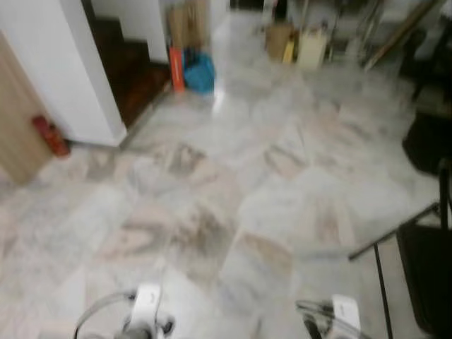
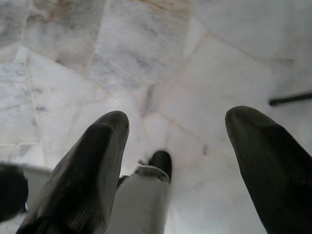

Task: Hang hanger

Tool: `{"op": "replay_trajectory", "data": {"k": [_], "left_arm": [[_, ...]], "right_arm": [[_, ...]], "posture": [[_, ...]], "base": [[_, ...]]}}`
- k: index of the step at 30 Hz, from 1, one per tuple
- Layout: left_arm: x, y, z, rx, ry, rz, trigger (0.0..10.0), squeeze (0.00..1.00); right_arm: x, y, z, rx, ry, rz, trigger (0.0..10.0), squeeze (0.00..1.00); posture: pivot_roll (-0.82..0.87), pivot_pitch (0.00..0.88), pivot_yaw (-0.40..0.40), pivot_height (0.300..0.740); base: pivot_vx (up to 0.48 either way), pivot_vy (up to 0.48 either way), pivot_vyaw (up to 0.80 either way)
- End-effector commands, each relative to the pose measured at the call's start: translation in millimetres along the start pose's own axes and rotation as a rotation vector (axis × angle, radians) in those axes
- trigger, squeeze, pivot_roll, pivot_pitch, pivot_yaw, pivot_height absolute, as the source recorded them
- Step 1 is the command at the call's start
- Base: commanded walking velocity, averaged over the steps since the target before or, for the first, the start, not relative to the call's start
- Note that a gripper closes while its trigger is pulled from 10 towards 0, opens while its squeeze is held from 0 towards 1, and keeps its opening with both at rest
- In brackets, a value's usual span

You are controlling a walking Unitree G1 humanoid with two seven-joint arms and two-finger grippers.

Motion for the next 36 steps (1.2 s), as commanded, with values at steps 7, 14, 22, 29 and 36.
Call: {"op": "replay_trajectory", "data": {"k": [7, 14, 22, 29, 36], "left_arm": [[1.1, -4.6, 10.7, -0.016, 0.024, 0.017, 10.0, 0.0], [1.2, -4.6, 11.7, -0.019, 0.025, 0.017, 10.0, 0.0], [1.1, -4.5, 11.2, -0.02, 0.026, 0.018, 10.0, 0.0], [0.9, -3.7, 10.3, -0.017, 0.026, 0.017, 10.0, 0.0], [0.8, -3.6, 10.1, -0.016, 0.027, 0.017, 10.0, 0.0]], "right_arm": [[-1.6, -1.9, 6.2, -0.011, 0.008, 0.014, 10.0, 0.0], [-1.9, -1.6, 7.4, -0.008, 0.009, 0.011, 10.0, 0.0], [-1.8, -1.3, 6.5, -0.005, 0.004, 0.01, 10.0, 0.0], [-1.7, -0.6, 5.4, -0.003, 0.001, 0.01, 10.0, 0.0], [-1.6, -0.2, 4.7, -0.001, 0.0, 0.009, 10.0, 0.0]], "posture": [[0.05, 0.0, -0.016, 0.74], [0.05, 0.0, -0.014, 0.74], [0.06, 0.0, -0.014, 0.74], [0.06, 0.0, -0.016, 0.74], [0.06, 0.0, -0.019, 0.74]], "base": [[-0.343, 0.0, -0.33], [-0.344, 0.0, -0.5], [-0.345, 0.0, 0.0], [-0.343, 0.0, 0.0], [-0.346, 0.0, 0.0]]}}
Point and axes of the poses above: a point about 5 cm out from each wrist's last joint towards the gripper, its own x axis pointing back from the gripper into the wrist, its own y axis along the axis of the wrist's last joint, z = x × y, the point moved 4 cm from there along -x, pointing out of the wrist towards the gripper, and after that the axes turned 12 degrees about -x, right-handed, at the moved point
